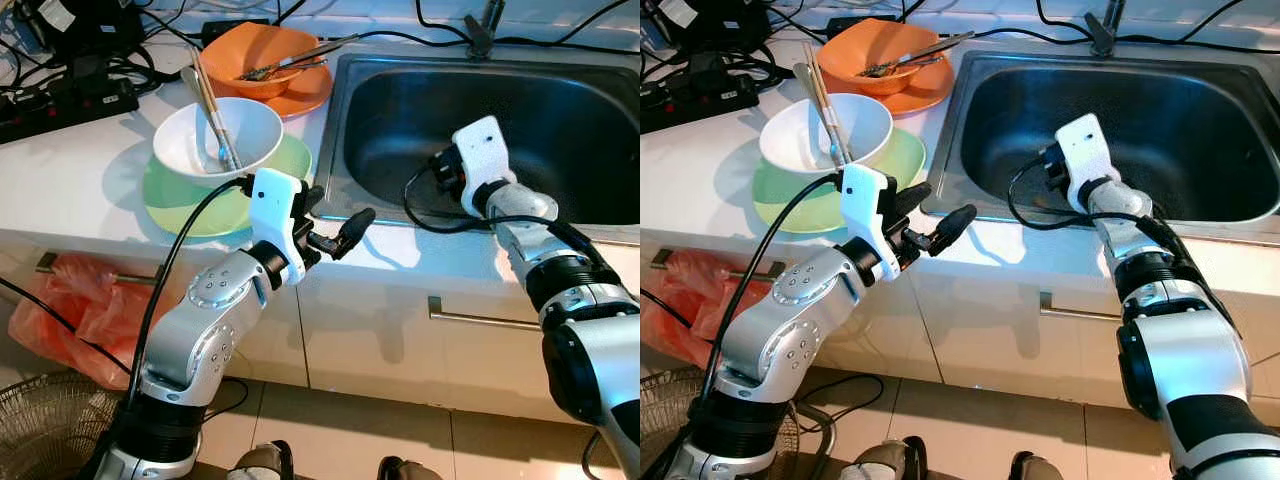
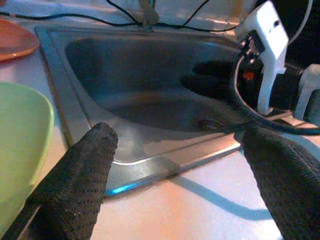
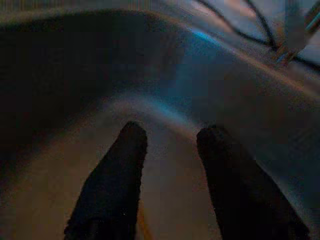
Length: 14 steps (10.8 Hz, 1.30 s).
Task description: Kitchen organization
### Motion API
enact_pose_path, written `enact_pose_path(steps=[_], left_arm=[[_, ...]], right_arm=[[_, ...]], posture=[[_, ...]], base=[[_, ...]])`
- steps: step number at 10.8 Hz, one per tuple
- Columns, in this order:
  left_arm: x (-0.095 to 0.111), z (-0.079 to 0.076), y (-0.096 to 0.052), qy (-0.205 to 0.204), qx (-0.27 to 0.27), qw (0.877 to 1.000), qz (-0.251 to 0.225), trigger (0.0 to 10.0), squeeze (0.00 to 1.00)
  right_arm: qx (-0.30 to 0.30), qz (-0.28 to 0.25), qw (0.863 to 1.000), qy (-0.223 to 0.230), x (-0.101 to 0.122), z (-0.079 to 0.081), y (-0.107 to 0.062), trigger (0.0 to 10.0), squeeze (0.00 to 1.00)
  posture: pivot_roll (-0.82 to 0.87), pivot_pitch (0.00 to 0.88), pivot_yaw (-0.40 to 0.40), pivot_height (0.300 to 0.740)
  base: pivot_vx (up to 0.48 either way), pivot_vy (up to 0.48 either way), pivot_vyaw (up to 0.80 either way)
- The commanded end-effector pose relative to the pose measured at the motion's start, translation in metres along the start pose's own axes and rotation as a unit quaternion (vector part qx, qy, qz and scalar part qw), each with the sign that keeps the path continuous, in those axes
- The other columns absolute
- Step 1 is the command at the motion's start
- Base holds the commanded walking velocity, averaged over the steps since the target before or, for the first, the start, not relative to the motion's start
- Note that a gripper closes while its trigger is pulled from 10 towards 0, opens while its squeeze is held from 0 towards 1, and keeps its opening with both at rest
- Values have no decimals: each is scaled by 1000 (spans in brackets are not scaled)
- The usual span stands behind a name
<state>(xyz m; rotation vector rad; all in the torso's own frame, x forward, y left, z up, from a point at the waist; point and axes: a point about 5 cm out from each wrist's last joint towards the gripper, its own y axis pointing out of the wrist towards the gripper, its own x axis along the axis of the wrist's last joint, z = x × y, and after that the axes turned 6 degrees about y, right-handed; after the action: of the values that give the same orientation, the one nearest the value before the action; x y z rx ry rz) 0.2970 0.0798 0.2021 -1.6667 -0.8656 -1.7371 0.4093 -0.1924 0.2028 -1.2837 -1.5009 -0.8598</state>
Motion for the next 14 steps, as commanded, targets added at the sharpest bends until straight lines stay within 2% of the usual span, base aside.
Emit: enact_pose_path(steps=[1, 2, 5, 8, 10, 12, 13, 14], left_arm=[[10, 7, 1, 16, 24, 999, -20, 10000, 0], [13, 12, 1, 17, 37, 999, -27, 10000, 0], [24, 31, 1, 50, 93, 994, -42, 10000, 0], [49, 67, 1, 78, 185, 977, -72, 10000, 0], [63, 81, 1, 95, 210, 969, -85, 10000, 0], [60, 109, -1, 109, 266, 957, -45, 10000, 0], [56, 119, 0, 118, 271, 955, -13, 10000, 0], [57, 128, 2, 129, 273, 953, 7, 10000, 0]], right_arm=[[-13, -30, 999, -11, 15, -6, 1, 10000, 1000], [-16, -41, 999, -3, 18, -6, 2, 10000, 1000], [1, -97, 994, 41, 28, 12, 5, 10000, 1000], [31, -172, 980, 100, 41, 37, 1, 10000, 1000], [61, -188, 971, 131, 43, 52, -6, 10000, 1000], [107, -204, 961, 152, 45, 69, -20, 10000, 1000], [124, -209, 958, 152, 47, 74, -26, 10000, 1000], [152, -213, 953, 153, 51, 81, -34, 10000, 776]], posture=[[127, 165, 58, 740], [126, 164, 57, 740], [127, 159, 57, 740], [125, 159, 61, 740], [116, 161, 60, 740], [112, 160, 62, 740], [108, 161, 65, 740], [105, 162, 69, 740]], base=[[0, 0, 0], [0, 0, 0], [0, 0, 0], [0, 0, 0], [0, 0, 0], [0, 0, 0], [0, 0, 0], [0, 0, 0]])
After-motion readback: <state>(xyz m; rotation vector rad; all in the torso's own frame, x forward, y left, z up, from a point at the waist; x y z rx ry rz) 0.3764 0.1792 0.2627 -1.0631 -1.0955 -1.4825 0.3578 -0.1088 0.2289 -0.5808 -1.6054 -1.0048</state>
